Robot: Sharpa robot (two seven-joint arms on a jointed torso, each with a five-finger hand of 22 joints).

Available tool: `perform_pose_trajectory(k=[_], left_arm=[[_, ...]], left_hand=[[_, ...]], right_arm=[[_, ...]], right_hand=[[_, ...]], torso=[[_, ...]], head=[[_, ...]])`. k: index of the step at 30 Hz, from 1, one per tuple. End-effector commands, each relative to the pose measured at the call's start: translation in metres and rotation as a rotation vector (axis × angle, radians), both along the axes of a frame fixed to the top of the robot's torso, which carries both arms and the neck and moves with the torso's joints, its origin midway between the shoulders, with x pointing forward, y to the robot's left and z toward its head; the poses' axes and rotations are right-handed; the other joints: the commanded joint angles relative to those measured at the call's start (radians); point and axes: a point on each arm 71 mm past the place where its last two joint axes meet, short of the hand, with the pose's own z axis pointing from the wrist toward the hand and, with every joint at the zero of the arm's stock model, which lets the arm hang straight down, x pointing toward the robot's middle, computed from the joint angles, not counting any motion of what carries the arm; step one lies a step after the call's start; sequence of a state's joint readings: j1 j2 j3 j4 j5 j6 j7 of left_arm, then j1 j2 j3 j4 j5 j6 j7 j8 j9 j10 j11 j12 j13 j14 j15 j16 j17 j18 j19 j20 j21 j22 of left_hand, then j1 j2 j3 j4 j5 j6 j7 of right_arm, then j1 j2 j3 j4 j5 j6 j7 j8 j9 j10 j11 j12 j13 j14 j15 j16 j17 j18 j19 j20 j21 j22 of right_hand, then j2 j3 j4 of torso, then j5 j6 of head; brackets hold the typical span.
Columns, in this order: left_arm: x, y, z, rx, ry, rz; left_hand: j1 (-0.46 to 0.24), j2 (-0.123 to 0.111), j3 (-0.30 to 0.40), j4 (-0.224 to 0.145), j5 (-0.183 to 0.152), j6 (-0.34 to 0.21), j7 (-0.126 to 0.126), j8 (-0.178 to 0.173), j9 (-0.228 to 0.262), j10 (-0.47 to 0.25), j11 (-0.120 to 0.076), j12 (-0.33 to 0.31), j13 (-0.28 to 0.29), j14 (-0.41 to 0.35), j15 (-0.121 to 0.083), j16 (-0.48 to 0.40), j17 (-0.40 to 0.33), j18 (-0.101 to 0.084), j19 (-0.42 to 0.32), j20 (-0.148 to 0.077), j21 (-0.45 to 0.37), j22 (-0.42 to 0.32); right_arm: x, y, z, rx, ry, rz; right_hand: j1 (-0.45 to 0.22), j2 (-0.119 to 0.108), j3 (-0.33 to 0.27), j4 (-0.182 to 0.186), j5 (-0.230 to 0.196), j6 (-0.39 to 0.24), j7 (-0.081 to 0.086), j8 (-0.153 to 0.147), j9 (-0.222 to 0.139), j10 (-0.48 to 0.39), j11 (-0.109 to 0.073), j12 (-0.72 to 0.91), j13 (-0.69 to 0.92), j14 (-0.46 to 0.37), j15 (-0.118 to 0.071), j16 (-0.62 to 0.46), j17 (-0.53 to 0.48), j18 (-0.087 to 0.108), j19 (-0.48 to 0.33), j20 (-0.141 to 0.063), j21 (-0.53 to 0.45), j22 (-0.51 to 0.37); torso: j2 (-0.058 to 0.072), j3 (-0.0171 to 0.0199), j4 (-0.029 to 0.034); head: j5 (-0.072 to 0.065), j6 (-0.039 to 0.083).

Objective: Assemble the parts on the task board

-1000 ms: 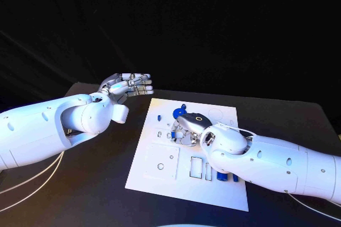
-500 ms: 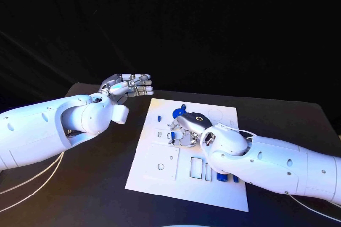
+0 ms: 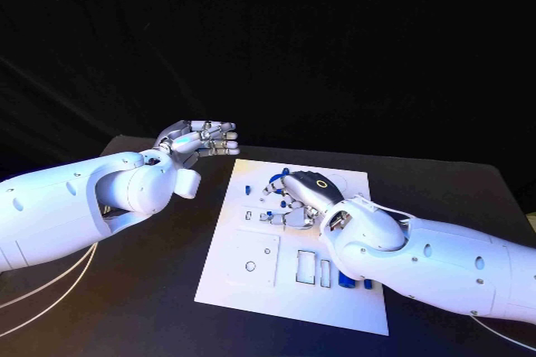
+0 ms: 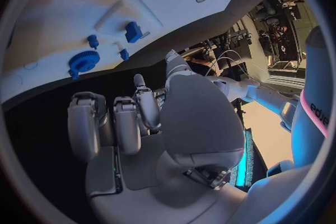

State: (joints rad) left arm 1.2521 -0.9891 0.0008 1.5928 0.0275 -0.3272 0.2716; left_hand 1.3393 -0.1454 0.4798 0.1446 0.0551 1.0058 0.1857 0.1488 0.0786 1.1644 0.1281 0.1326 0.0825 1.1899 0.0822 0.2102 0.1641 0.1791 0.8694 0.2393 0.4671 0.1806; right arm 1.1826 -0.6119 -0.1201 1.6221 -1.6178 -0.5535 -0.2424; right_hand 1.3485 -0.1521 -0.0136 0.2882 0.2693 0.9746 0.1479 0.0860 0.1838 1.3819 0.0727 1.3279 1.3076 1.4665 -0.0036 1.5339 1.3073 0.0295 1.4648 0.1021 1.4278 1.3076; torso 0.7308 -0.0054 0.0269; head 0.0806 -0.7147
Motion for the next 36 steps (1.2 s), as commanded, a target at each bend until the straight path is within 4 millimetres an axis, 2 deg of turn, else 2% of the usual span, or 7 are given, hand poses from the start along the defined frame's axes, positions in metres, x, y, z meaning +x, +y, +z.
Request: perform_pose_trajectory(k=[1,9,12,20,25,31,36], left_arm=[[0.000,-0.010,-0.007,0.139,0.027,-0.107],[-0.001,-0.025,-0.024,0.419,0.108,-0.267],[-0.003,-0.031,-0.029,0.536,0.136,-0.318],[-0.003,-0.047,-0.041,0.816,0.195,-0.378],[0.000,-0.058,-0.047,0.949,0.248,-0.386],[0.002,-0.067,-0.050,1.106,0.270,-0.385],[0.005,-0.076,-0.051,1.182,0.294,-0.385]], left_hand=[[-0.023,-0.007,-0.034,0.010,0.001,0.034,-0.014,0.014,0.006,0.066,-0.024,0.030,0.014,0.083,-0.029,0.059,0.033,0.008,0.054,-0.023,0.039,0.017],[-0.110,-0.010,-0.171,0.091,0.001,0.088,-0.068,0.038,0.033,0.204,-0.088,0.190,0.137,0.213,-0.097,0.367,0.236,0.005,0.201,-0.111,0.222,0.116],[-0.103,0.007,-0.207,0.119,-0.001,0.096,-0.082,0.050,0.059,0.194,-0.102,0.314,0.253,0.212,-0.114,0.711,0.565,0.000,0.214,-0.142,0.344,0.205],[-0.091,0.022,-0.198,0.145,-0.002,0.076,-0.089,0.116,0.170,0.098,-0.121,0.628,0.570,0.353,-0.126,1.310,1.317,-0.118,0.538,-0.183,0.948,1.060],[-0.122,0.021,-0.204,0.144,-0.002,0.074,-0.114,0.187,0.264,0.174,-0.130,0.925,0.886,0.381,-0.139,1.361,1.407,-0.141,0.593,-0.187,1.026,1.201],[-0.177,0.013,-0.230,0.147,-0.003,0.064,-0.128,0.250,0.355,0.205,-0.141,1.042,1.013,0.381,-0.148,1.361,1.407,-0.153,0.623,-0.194,1.054,1.263],[-0.203,0.010,-0.261,0.148,-0.002,0.049,-0.133,0.276,0.405,0.210,-0.145,1.068,1.044,0.381,-0.152,1.361,1.407,-0.159,0.642,-0.197,1.068,1.296]], right_arm=[[0.001,-0.015,0.017,0.125,0.042,0.064],[0.018,-0.077,0.042,0.221,0.189,-0.034],[0.023,-0.100,0.047,0.248,0.216,-0.089],[0.027,-0.142,0.052,0.290,0.245,-0.192],[0.028,-0.152,0.053,0.290,0.253,-0.219],[0.029,-0.158,0.054,0.286,0.250,-0.241],[0.030,-0.160,0.054,0.281,0.245,-0.251]], right_hand=[[0.011,0.019,0.015,-0.004,0.009,0.020,-0.003,0.012,0.005,0.000,-0.009,0.002,0.026,0.083,-0.002,-0.006,0.183,0.015,-0.008,0.003,-0.015,0.152],[0.001,0.031,0.009,-0.002,0.020,0.053,-0.015,0.038,0.015,0.009,-0.020,0.013,0.033,0.080,-0.011,-0.014,0.170,0.019,-0.017,-0.005,-0.032,0.143],[-0.003,0.032,0.005,-0.001,0.024,0.056,-0.017,0.042,0.017,0.010,-0.022,0.013,0.033,0.079,-0.013,-0.016,0.168,0.018,-0.016,-0.007,-0.032,0.144],[-0.004,0.032,0.004,-0.002,0.027,0.057,-0.018,0.044,0.017,0.006,-0.022,0.009,0.029,0.078,-0.014,-0.018,0.164,0.019,-0.019,-0.008,-0.036,0.141],[-0.007,0.032,0.000,-0.002,0.034,0.056,-0.019,0.047,0.018,0.004,-0.024,0.005,0.025,0.077,-0.015,-0.022,0.158,0.021,-0.022,-0.009,-0.042,0.137],[-0.008,0.031,-0.002,-0.002,0.037,0.055,-0.019,0.047,0.019,0.005,-0.024,0.007,0.026,0.076,-0.016,-0.023,0.156,0.021,-0.022,-0.010,-0.041,0.138],[-0.010,0.030,-0.004,-0.002,0.040,0.054,-0.020,0.048,0.019,0.005,-0.024,0.007,0.026,0.076,-0.016,-0.024,0.155,0.021,-0.022,-0.010,-0.042,0.138]], torso=[[-0.013,0.0001,-0.0031],[-0.032,-0.0019,-0.0070],[-0.037,-0.0010,-0.0087],[-0.047,0.0060,-0.0087],[-0.048,0.0084,-0.0066],[-0.048,0.0136,-0.0075],[-0.048,0.0121,-0.0061]], head=[[0.000,0.001],[0.002,-0.007],[0.005,-0.009],[0.009,-0.016],[0.010,-0.020],[0.016,-0.026],[0.014,-0.031]])
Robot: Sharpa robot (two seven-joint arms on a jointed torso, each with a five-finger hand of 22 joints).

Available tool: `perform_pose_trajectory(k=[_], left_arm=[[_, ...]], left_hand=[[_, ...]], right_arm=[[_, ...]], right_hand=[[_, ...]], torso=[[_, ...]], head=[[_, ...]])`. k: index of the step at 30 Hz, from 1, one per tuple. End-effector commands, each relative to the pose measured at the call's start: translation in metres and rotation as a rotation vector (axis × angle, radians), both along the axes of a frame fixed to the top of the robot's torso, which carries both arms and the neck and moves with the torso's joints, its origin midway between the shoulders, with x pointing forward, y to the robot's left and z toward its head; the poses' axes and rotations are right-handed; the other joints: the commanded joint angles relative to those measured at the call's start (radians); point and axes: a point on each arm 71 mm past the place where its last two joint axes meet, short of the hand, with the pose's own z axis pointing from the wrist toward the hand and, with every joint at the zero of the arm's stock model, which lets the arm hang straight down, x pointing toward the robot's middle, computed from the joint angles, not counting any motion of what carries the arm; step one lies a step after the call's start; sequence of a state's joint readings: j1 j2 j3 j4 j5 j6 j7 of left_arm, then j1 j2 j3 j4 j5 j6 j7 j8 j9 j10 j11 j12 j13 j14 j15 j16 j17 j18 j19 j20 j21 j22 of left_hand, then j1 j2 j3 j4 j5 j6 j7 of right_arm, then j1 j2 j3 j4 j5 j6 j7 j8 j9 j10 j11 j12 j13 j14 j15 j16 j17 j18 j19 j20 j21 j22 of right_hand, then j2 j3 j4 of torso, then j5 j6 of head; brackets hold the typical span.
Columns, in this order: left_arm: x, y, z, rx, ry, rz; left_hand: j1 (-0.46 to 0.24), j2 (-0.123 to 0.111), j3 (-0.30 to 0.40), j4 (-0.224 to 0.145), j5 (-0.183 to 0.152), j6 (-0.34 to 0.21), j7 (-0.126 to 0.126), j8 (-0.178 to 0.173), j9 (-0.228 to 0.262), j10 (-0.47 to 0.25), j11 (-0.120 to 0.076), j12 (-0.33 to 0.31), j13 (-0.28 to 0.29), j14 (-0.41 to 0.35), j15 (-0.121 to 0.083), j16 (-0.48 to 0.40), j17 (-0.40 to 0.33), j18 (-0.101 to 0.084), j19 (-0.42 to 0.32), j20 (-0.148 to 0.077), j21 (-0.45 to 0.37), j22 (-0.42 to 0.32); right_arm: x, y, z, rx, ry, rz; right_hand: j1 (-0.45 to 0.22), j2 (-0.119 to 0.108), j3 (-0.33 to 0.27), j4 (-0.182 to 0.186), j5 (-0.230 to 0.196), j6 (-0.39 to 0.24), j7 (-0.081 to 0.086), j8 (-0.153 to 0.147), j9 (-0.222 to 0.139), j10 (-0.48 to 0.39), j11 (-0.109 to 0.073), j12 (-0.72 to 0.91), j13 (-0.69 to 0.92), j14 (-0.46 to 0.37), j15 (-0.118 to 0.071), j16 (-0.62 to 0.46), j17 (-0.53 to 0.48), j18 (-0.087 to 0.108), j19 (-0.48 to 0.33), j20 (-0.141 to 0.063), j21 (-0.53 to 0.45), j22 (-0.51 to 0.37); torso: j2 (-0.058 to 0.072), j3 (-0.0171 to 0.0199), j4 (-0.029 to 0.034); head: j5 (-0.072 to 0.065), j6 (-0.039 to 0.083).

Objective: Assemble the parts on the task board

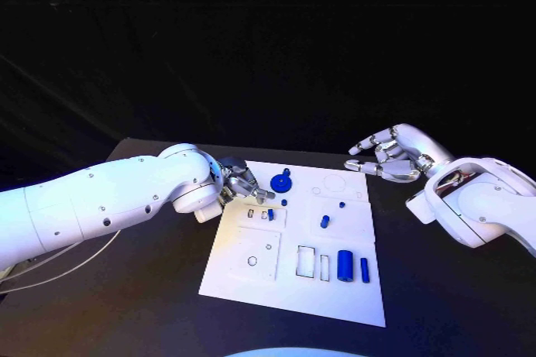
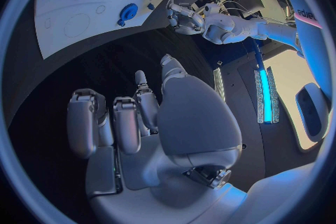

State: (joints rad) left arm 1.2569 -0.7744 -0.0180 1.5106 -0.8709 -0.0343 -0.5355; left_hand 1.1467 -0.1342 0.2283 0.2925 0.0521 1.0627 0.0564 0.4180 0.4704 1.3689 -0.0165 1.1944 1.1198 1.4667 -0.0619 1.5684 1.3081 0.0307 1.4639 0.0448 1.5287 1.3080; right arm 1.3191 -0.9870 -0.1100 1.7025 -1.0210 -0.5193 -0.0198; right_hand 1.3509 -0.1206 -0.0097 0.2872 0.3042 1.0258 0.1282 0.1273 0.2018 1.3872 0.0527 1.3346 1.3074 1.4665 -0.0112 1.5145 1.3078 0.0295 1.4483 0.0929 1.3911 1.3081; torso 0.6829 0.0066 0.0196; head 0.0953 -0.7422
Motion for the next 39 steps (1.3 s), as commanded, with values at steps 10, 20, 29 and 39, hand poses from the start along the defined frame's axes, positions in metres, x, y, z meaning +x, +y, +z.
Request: perform_pose_trajectory(k=[10,20,29,39], left_arm=[[0.008,-0.019,-0.003,0.244,0.045,-0.031],[0.013,-0.030,-0.004,0.267,0.054,-0.052],[0.015,-0.038,-0.005,0.284,0.055,-0.069],[0.016,-0.040,-0.007,0.296,0.072,-0.085]], left_hand=[[-0.056,0.004,-0.083,0.001,0.001,-0.033,-0.005,0.026,0.074,0.003,-0.001,0.018,0.024,0.104,-0.009,0.002,0.263,-0.013,0.054,-0.003,0.012,0.183],[-0.058,0.012,-0.120,0.001,0.001,-0.044,-0.004,0.029,0.098,0.000,0.000,0.017,0.026,0.104,-0.009,0.002,0.263,-0.014,0.056,-0.003,0.014,0.186],[-0.053,0.015,-0.133,0.001,0.001,-0.053,-0.002,0.027,0.107,-0.004,0.002,0.014,0.025,0.104,-0.007,0.002,0.263,-0.014,0.056,-0.002,0.014,0.187],[-0.040,0.029,-0.134,0.000,0.001,-0.057,-0.001,0.026,0.117,-0.008,0.003,0.012,0.023,0.104,-0.006,0.002,0.263,-0.014,0.057,-0.002,0.014,0.189]], right_arm=[[0.001,0.000,0.000,-0.011,0.008,-0.003],[0.001,0.001,0.000,-0.013,0.009,-0.003],[0.001,0.003,0.000,-0.016,0.009,0.001],[0.001,0.004,-0.001,-0.018,0.012,0.001]], right_hand=[[-0.015,-0.003,-0.011,0.000,0.009,0.001,0.000,0.008,0.001,-0.001,-0.005,-0.001,0.025,0.075,-0.009,-0.006,0.153,0.021,-0.005,-0.002,-0.007,0.137],[-0.018,-0.003,-0.014,0.000,0.012,0.000,0.000,0.008,0.002,-0.002,-0.005,-0.003,0.023,0.075,-0.009,-0.007,0.151,0.021,-0.007,-0.002,-0.010,0.135],[-0.020,-0.003,-0.016,0.001,0.016,-0.002,0.000,0.009,0.002,-0.004,-0.005,-0.005,0.021,0.075,-0.009,-0.008,0.150,0.022,-0.009,-0.003,-0.014,0.132],[-0.019,0.001,-0.017,-0.001,0.030,-0.005,0.000,0.011,0.003,-0.004,-0.005,-0.005,0.021,0.075,-0.010,-0.009,0.149,0.022,-0.009,-0.003,-0.015,0.132]], torso=[[0.001,-0.0005,0.0013],[0.004,-0.0017,0.0016],[0.007,-0.0008,0.0001],[0.006,-0.0004,0.0008]], head=[[-0.005,-0.016],[-0.005,-0.017],[-0.002,-0.021],[-0.003,-0.029]])
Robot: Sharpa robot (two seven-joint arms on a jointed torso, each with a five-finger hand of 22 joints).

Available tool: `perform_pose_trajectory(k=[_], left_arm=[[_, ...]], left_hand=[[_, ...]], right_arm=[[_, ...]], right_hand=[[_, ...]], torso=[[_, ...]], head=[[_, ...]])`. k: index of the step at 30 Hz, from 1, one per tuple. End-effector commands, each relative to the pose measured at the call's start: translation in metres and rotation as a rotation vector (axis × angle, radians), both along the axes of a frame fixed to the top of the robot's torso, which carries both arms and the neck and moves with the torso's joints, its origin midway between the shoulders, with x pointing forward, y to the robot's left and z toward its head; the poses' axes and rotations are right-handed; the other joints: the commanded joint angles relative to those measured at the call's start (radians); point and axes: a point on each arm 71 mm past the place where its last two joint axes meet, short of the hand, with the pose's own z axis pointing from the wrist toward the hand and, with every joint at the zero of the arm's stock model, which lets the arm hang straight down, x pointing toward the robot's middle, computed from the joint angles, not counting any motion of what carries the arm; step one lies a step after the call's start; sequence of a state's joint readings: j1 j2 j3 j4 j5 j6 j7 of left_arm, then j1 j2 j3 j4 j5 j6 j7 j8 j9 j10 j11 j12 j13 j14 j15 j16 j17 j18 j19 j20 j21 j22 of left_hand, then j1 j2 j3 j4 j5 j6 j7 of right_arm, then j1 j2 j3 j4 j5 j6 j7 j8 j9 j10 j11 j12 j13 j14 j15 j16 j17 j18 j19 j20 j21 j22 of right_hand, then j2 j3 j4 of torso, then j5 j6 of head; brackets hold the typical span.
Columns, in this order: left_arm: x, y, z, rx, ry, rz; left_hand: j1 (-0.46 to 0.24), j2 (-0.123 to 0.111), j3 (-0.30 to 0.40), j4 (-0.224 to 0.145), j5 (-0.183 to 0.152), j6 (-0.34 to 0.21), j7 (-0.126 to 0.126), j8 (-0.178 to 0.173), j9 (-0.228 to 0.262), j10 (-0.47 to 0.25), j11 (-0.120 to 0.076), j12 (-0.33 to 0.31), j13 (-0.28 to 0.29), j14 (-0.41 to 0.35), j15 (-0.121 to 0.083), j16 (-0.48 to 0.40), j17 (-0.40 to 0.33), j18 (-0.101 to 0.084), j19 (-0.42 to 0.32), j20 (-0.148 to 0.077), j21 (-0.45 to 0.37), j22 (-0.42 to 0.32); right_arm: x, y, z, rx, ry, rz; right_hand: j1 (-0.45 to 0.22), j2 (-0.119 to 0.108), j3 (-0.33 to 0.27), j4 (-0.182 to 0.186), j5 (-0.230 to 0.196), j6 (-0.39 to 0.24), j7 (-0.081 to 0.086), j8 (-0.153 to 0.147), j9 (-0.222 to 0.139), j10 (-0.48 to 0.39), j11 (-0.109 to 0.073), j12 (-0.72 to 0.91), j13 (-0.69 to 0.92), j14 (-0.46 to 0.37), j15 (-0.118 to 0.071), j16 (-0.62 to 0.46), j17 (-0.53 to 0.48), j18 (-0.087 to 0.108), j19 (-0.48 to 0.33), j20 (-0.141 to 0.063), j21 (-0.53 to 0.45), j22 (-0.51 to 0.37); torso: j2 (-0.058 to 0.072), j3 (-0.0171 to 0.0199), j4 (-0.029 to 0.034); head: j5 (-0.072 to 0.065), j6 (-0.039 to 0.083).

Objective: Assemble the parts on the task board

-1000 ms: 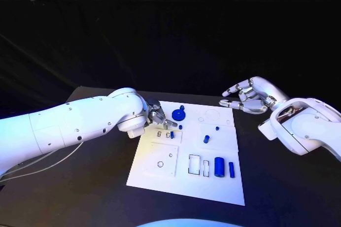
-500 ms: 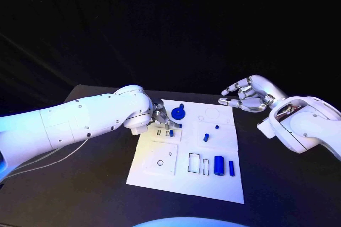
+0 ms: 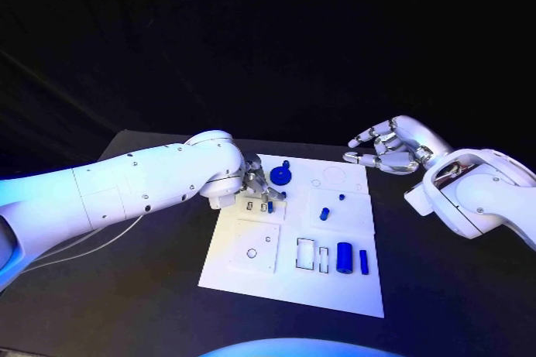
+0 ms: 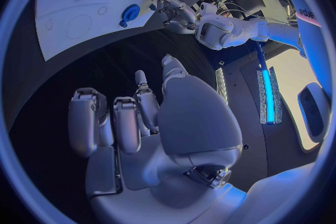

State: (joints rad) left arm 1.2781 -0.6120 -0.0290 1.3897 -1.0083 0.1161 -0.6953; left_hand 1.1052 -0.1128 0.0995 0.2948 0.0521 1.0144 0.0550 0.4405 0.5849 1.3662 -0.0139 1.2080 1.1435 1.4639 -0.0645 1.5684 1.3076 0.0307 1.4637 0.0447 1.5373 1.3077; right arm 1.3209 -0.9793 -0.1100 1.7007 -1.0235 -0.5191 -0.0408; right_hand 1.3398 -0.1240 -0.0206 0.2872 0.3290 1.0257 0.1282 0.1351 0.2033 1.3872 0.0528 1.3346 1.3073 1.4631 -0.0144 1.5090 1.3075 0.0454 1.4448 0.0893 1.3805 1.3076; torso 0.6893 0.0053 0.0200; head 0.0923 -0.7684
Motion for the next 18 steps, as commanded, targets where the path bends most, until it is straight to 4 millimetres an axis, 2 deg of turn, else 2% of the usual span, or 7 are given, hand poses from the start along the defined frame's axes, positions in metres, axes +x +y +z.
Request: perform_pose_trajectory(k=[1,13,18], left_arm=[[-0.0011,0.0008,-0.0011,0.048,0.029,-0.001],[-0.0010,-0.0027,-0.0024,0.053,0.046,-0.015],[-0.0002,-0.0034,-0.0032,0.056,0.052,-0.017]], left_hand=[[0.002,0.007,-0.005,-0.002,0.001,-0.009,0.001,0.004,0.003,-0.005,0.000,-0.002,0.000,0.107,-0.003,0.002,0.263,-0.014,0.057,-0.001,0.006,0.189],[0.021,0.021,-0.002,-0.004,0.001,-0.011,0.001,0.003,0.014,-0.007,0.001,-0.004,-0.001,0.107,-0.003,0.002,0.263,-0.014,0.057,0.000,0.006,0.189],[0.039,0.029,0.006,-0.005,0.001,-0.013,0.001,0.003,0.022,-0.009,0.001,-0.004,-0.001,0.107,-0.003,0.002,0.263,-0.015,0.058,0.000,0.006,0.191]], right_arm=[[-0.0003,0.0015,-0.0004,-0.014,0.002,0.010],[-0.0002,0.0025,-0.0006,-0.017,0.004,0.013],[-0.0003,0.0031,-0.0007,-0.019,0.004,0.015]], right_hand=[[-0.008,0.005,-0.006,-0.001,0.005,-0.005,0.000,0.003,0.001,-0.004,-0.005,-0.005,0.021,0.078,-0.007,-0.003,0.150,0.006,-0.006,0.000,-0.005,0.133],[-0.007,0.006,-0.006,-0.001,0.009,-0.005,0.000,0.005,0.001,-0.004,-0.005,-0.004,0.021,0.078,-0.007,-0.003,0.150,0.006,-0.006,0.000,-0.005,0.133],[-0.007,0.007,-0.006,-0.001,0.010,-0.005,-0.001,0.005,0.002,-0.004,-0.005,-0.005,0.021,0.078,-0.007,-0.004,0.149,0.007,-0.006,0.000,-0.006,0.132]], torso=[[0.000,0.0009,0.0003],[0.001,0.0004,0.0001],[0.000,0.0012,-0.0009]], head=[[0.000,-0.003],[-0.002,-0.007],[-0.001,-0.010]])
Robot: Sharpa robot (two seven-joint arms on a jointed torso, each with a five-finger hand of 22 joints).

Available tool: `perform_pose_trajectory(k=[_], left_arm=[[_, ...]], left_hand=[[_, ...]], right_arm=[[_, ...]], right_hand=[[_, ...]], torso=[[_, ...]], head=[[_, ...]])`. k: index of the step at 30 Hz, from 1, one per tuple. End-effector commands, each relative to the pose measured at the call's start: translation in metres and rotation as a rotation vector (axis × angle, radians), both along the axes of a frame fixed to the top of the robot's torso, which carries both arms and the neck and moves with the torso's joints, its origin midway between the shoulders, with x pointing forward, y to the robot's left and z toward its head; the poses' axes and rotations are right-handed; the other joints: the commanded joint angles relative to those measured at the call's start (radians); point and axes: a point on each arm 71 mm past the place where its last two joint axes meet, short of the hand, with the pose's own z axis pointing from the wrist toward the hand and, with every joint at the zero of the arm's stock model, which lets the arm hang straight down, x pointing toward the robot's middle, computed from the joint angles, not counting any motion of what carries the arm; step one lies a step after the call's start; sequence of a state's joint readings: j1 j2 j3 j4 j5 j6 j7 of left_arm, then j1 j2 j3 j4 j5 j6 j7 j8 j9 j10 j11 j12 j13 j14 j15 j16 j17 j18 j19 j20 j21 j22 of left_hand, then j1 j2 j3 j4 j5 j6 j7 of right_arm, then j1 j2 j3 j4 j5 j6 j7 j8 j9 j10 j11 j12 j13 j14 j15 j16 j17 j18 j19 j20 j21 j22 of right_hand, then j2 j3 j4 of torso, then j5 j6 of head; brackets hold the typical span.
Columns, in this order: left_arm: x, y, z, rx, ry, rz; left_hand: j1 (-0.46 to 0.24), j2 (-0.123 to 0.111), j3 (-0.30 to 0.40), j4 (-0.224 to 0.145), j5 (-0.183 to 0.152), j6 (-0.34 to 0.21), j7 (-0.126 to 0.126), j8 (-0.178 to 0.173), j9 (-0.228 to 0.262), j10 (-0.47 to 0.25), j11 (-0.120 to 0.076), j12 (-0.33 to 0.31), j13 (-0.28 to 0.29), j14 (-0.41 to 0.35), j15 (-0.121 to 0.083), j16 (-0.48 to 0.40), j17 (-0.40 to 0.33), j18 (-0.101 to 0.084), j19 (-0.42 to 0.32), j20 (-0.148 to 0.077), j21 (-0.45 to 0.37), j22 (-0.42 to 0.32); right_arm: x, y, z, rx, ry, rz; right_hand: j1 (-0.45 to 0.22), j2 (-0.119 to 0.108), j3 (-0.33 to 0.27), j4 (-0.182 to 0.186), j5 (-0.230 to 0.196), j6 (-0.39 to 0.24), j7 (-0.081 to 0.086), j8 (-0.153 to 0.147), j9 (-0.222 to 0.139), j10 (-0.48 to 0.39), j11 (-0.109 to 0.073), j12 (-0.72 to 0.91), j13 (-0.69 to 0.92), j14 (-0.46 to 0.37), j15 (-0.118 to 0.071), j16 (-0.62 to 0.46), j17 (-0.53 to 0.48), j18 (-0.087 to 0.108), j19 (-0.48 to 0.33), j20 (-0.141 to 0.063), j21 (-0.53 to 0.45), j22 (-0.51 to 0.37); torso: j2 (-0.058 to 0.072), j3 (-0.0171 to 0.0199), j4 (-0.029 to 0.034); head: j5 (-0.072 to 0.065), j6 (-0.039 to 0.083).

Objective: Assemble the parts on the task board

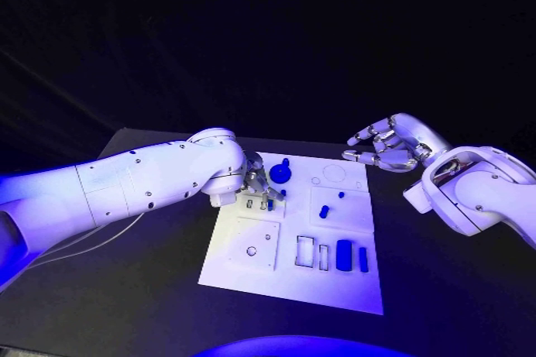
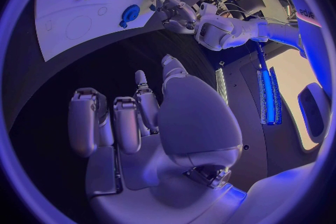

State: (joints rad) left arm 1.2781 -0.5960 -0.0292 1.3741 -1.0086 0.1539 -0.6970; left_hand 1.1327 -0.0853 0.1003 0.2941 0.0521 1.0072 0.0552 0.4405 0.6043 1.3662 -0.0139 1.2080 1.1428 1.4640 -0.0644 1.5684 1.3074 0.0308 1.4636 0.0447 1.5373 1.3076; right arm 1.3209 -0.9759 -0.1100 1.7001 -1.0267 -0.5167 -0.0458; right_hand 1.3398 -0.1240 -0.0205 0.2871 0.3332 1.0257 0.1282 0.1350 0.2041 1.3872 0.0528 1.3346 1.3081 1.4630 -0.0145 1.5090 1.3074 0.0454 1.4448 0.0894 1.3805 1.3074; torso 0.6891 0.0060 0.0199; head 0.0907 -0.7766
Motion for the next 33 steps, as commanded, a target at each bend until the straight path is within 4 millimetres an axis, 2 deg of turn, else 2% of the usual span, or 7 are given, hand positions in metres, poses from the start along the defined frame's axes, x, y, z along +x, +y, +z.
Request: perform_pose_trajectory(k=[1,6,13,25,33], left_arm=[[-0.0009,0.0010,-0.0013,0.040,0.030,0.006],[-0.0012,0.0002,-0.0018,0.044,0.036,-0.001],[-0.0017,-0.0019,-0.0023,0.046,0.046,-0.011],[-0.0019,-0.0027,-0.0029,0.050,0.055,-0.019],[-0.0019,-0.0035,-0.0031,0.048,0.058,-0.021]], left_hand=[[0.016,0.003,0.008,-0.004,0.001,-0.007,0.001,0.003,0.004,-0.009,0.001,-0.004,0.000,0.107,-0.003,0.002,0.263,-0.015,0.058,0.000,0.006,0.191],[0.026,0.006,0.016,-0.004,0.001,-0.007,0.001,0.002,0.009,-0.009,0.001,-0.004,0.002,0.107,-0.003,0.002,0.263,-0.015,0.058,0.001,0.006,0.191],[0.037,0.007,0.024,-0.004,0.001,-0.008,0.001,0.001,0.014,-0.009,0.001,-0.003,0.003,0.107,-0.003,0.002,0.263,-0.015,0.058,0.001,0.007,0.193],[0.065,0.008,0.053,-0.005,0.001,-0.010,0.001,-0.002,0.026,-0.009,0.000,-0.004,0.004,0.107,-0.003,0.002,0.263,-0.015,0.058,0.002,0.007,0.193],[0.083,0.016,0.081,-0.006,0.001,-0.011,0.000,-0.005,0.034,-0.009,-0.001,-0.003,0.006,0.107,-0.004,0.002,0.263,-0.015,0.059,0.002,0.008,0.195]], right_arm=[[-0.0005,0.0018,-0.0004,-0.016,0.002,0.013],[-0.0004,0.0022,-0.0006,-0.017,0.003,0.014],[-0.0001,0.0026,-0.0008,-0.019,0.005,0.015],[0.0003,0.0034,-0.0011,-0.019,0.006,0.016],[0.0004,0.0037,-0.0011,-0.020,0.006,0.017]], right_hand=[[-0.007,0.007,-0.006,-0.001,0.006,-0.005,-0.001,0.005,0.001,-0.004,-0.005,-0.005,0.020,0.078,-0.007,-0.004,0.149,0.007,-0.006,0.000,-0.006,0.132],[-0.005,0.008,-0.006,-0.002,0.007,-0.005,-0.001,0.006,0.001,-0.004,-0.006,-0.004,0.020,0.078,-0.007,-0.004,0.149,0.007,-0.006,0.000,-0.006,0.133],[-0.004,0.009,-0.005,-0.002,0.009,-0.005,-0.001,0.006,0.001,-0.003,-0.006,-0.004,0.021,0.078,-0.007,-0.004,0.150,0.006,-0.005,0.000,-0.006,0.133],[-0.004,0.009,-0.005,-0.002,0.009,-0.005,-0.001,0.006,0.001,-0.003,-0.006,-0.004,0.021,0.078,-0.007,-0.004,0.150,0.006,-0.005,0.000,-0.006,0.133],[-0.003,0.011,-0.005,-0.002,0.011,-0.004,-0.001,0.007,0.002,-0.002,-0.006,-0.003,0.022,0.078,-0.007,-0.004,0.150,0.006,-0.005,-0.001,-0.006,0.133]], torso=[[0.000,0.0008,-0.0002],[0.001,0.0006,0.0013],[0.000,0.0010,-0.0001],[0.000,0.0012,0.0005],[0.000,0.0010,0.0001]], head=[[0.000,-0.002],[-0.001,-0.005],[0.000,-0.009],[0.000,-0.010],[0.000,-0.011]])
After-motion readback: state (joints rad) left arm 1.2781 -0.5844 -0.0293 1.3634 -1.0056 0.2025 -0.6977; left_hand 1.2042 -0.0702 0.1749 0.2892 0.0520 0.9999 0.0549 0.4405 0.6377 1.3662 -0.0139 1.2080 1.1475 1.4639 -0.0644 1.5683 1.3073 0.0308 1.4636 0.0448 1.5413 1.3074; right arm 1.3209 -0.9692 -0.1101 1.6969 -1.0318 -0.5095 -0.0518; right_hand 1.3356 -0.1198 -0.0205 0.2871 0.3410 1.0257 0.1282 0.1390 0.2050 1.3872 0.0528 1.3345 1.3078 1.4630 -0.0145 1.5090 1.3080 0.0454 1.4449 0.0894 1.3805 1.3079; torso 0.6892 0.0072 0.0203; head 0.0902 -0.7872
